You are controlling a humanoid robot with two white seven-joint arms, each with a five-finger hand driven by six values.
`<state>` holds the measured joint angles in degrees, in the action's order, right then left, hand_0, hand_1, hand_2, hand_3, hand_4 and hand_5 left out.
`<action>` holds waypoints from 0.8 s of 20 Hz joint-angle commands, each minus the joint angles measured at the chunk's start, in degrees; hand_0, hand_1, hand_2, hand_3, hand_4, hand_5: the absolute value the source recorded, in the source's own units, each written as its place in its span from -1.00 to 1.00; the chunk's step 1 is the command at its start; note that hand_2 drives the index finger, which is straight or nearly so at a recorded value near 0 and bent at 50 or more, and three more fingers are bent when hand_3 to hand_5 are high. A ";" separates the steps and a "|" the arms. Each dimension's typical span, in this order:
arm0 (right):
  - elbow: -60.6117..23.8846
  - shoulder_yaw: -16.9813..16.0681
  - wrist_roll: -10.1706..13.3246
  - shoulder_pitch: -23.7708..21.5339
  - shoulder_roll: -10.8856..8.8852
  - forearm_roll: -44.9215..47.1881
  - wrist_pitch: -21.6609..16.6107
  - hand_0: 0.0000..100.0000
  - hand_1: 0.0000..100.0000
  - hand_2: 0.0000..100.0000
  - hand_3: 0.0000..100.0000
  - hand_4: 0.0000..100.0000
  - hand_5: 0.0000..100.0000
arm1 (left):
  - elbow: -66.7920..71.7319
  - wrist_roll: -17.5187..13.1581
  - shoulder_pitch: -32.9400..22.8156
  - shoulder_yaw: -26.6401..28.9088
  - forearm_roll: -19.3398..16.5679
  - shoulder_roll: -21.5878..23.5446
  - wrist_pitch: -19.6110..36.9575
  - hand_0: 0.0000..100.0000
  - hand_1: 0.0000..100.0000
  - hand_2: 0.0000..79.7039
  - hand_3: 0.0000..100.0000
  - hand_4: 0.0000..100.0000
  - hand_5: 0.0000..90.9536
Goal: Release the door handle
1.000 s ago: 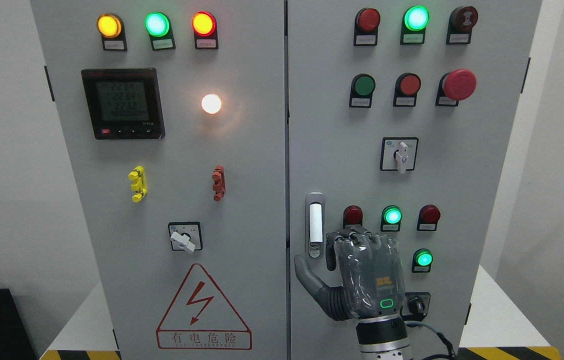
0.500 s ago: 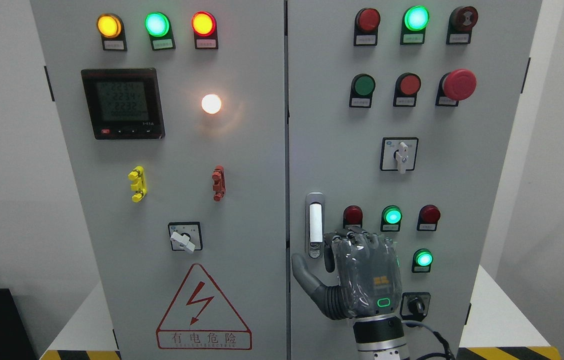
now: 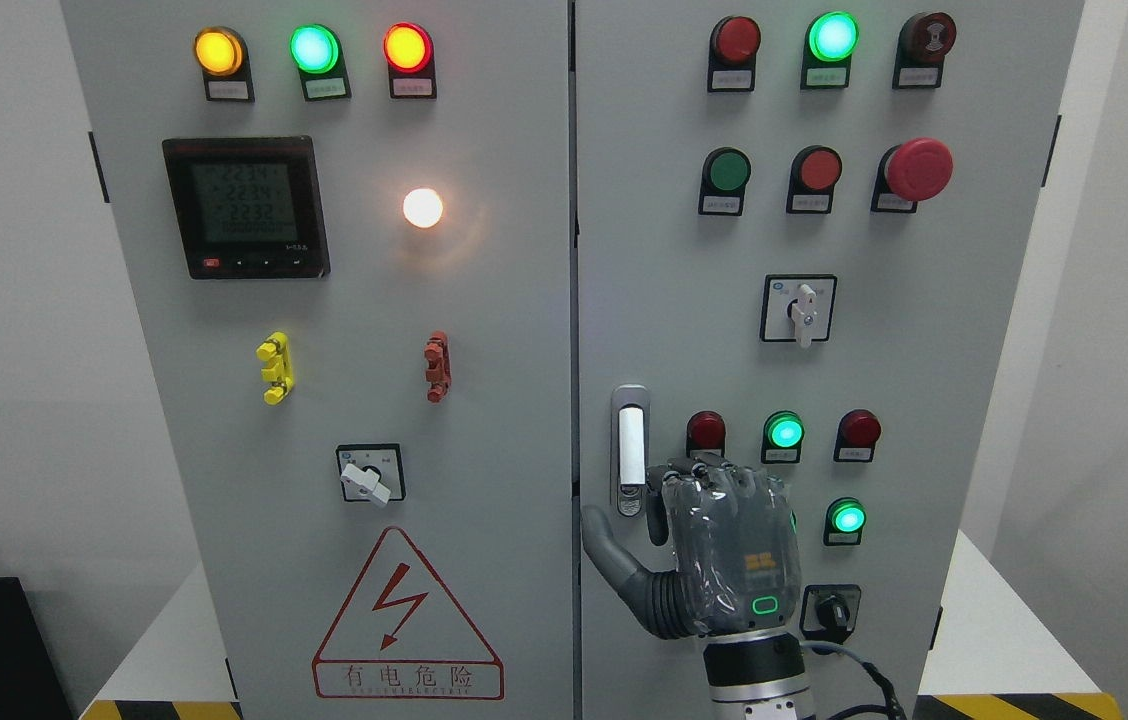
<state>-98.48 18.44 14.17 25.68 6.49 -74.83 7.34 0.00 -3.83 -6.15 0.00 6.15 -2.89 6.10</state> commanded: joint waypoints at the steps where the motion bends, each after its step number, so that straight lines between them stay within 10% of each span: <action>1: 0.75 -0.16 0.15 -0.10 0.37 0.04 -0.05 -0.44 -0.24 0.90 1.00 0.83 0.98 | 1.14 -0.04 0.00 -0.79 0.00 -0.01 -0.03 -0.76 -0.22 -1.00 -1.00 -1.00 -1.00; 16: 1.89 -0.51 -0.02 1.83 1.07 0.13 0.04 -0.42 -0.26 0.90 1.00 0.84 0.98 | 1.14 -0.04 0.00 -0.79 0.00 -0.01 -0.03 -0.76 -0.22 -1.00 -1.00 -1.00 -1.00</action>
<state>-97.65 18.29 14.36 26.49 7.03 -74.73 7.35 0.00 -3.83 -6.15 0.00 6.15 -2.89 6.10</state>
